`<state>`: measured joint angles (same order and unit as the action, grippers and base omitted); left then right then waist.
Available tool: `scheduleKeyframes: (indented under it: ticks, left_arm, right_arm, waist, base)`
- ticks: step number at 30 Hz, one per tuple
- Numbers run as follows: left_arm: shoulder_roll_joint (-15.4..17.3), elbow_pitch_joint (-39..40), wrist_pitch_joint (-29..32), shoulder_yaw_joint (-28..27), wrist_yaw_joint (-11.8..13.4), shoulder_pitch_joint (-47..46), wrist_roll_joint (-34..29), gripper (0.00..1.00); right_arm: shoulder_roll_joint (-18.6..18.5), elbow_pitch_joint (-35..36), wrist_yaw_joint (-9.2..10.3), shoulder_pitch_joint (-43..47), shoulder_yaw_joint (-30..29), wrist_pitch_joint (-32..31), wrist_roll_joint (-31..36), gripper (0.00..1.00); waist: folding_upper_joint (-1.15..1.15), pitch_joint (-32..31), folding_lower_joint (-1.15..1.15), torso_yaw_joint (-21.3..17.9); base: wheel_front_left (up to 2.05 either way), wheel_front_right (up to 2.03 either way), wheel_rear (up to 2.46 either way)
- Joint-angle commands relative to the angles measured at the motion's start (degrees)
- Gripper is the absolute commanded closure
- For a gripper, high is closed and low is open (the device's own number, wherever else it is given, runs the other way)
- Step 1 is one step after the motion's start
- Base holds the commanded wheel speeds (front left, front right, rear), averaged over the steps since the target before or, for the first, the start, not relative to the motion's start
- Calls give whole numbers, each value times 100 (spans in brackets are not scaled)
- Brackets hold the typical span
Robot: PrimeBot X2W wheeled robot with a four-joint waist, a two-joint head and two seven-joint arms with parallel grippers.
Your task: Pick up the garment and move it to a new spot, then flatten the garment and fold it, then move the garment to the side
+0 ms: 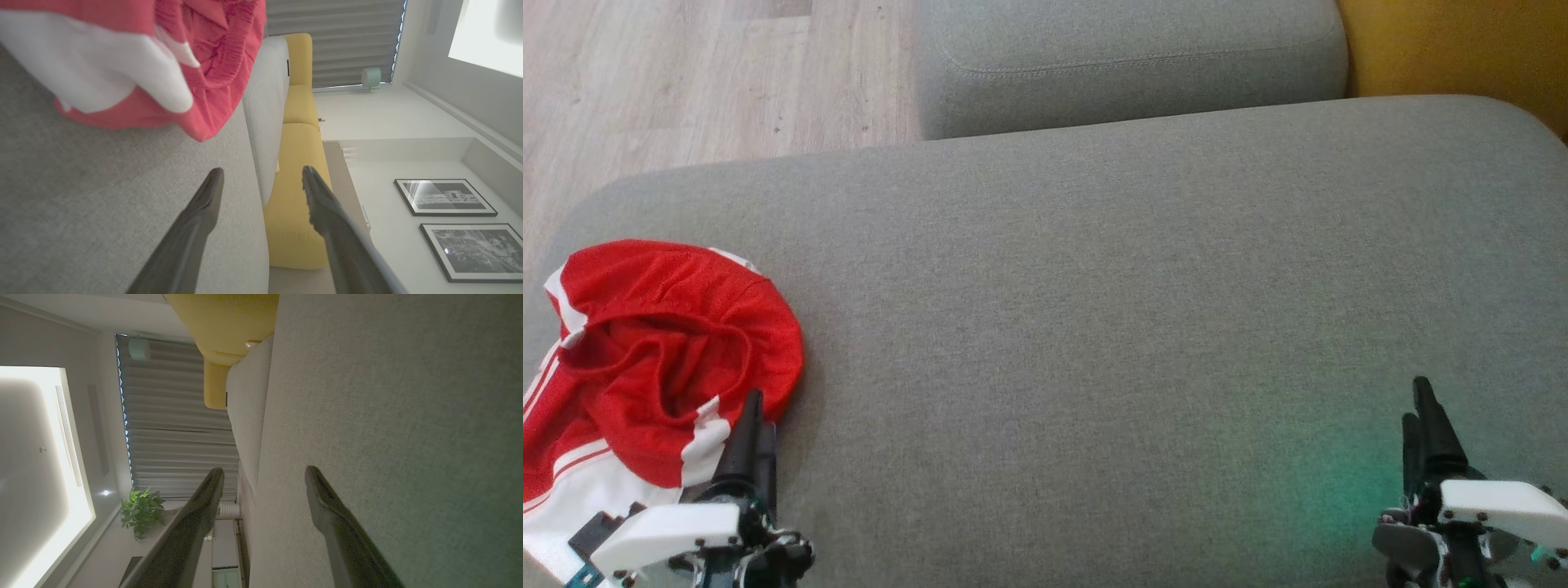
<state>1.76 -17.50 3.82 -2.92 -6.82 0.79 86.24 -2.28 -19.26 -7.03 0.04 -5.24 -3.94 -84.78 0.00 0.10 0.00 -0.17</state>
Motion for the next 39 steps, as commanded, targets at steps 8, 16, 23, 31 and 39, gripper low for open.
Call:
scheduleKeyframes:
  ticks: [8, 16, 23, 31, 39]
  left_arm:
    - [54, 432, -165, 40, -12, -251, -756, 0]
    - [58, 563, -299, 179, 69, -207, -1456, 0]
    - [63, 771, -450, 257, 181, -180, -2107, 0]
    - [71, 839, -584, 302, 170, -140, -2772, 0]
    - [89, 920, -717, 450, 205, -135, -3458, 0]
  right_arm:
    - [-42, 338, -8, -292, 211, 161, 776, 0]
    - [-74, 437, -11, -306, 447, 296, 1430, 0]
    - [-143, 508, -15, -370, 832, 448, 2021, 0]
    - [-252, 543, -18, -472, 1223, 584, 2517, 0]
    - [-236, 673, -21, -453, 1318, 718, 3031, 0]
  waist:
    - [0, -2, 0, -12]
    - [0, -20, 0, -38]
    - [0, -26, 0, -70]
    - [0, -38, 0, -101]
    - [0, -44, 0, -51]
  base:
    - [0, 0, 0]
    - [0, 0, 0]
    - [0, 0, 0]
    - [0, 0, 0]
    - [0, 0, 0]
